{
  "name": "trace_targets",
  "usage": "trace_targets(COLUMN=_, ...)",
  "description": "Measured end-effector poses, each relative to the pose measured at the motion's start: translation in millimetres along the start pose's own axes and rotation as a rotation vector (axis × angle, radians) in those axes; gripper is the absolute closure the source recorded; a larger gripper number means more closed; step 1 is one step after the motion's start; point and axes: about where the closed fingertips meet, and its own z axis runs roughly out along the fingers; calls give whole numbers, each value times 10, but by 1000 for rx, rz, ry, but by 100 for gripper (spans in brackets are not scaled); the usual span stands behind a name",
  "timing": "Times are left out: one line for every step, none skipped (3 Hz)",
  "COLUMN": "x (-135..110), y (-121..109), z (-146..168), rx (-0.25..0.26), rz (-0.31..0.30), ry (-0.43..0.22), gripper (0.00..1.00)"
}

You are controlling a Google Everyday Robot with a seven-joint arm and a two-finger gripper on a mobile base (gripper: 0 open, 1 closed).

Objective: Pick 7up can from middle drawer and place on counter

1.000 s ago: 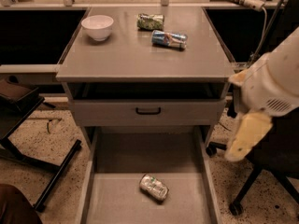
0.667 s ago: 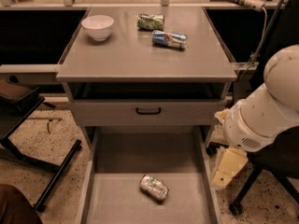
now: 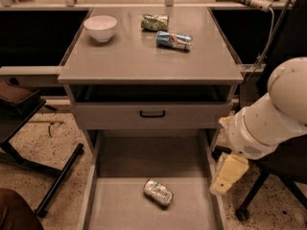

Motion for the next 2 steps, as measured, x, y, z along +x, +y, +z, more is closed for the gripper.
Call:
trace_targets(x=58, y=19, z=495, rx=-11, rz=108, ry=-62, gripper=0)
trace_targets(x=109, y=-58, z=1056, rx=-9, rz=224, ry=-142, gripper=0)
